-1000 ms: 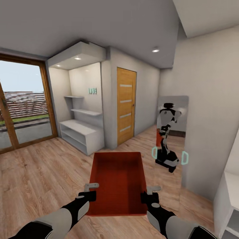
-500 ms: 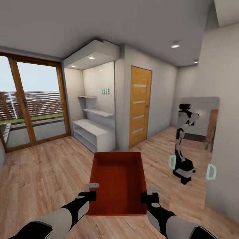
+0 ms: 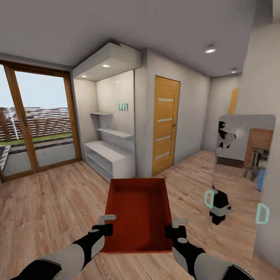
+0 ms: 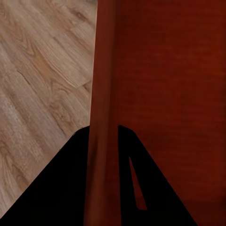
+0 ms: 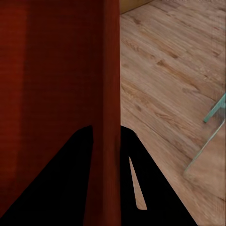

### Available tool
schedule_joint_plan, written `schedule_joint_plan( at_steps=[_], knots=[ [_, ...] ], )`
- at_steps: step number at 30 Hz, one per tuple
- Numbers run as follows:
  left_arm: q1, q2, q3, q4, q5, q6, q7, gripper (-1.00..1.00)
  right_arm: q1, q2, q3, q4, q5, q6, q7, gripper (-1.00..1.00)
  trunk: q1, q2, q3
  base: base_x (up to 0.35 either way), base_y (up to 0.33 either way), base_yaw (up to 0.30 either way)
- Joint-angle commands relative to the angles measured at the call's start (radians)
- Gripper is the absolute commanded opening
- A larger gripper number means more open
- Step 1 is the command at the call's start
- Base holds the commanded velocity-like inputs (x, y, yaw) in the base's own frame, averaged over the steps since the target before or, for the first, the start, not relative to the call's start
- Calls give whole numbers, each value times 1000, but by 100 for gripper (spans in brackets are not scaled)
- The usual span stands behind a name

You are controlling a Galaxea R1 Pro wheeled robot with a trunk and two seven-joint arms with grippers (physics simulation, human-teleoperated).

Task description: Move the two storage containers from the living room to the garage. In the garage, place one container on the floor and stack the other container on top of it (either order is fine).

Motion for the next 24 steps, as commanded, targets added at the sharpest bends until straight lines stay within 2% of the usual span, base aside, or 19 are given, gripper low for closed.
schedule_joint_plan(
  at_steps=[1, 24],
  knots=[
    [-2, 5, 67, -3, -3, -9, 82, -100, 0, 0, 15, 0, -12, 3, 13, -100, 1, -1, -2, 326, 0, 0],
    [-2, 4, 66, -4, -3, -9, 82, -100, 0, 0, 15, 0, -11, 2, 13, -100, 1, -1, -2, 326, 11, -6]
  ],
)
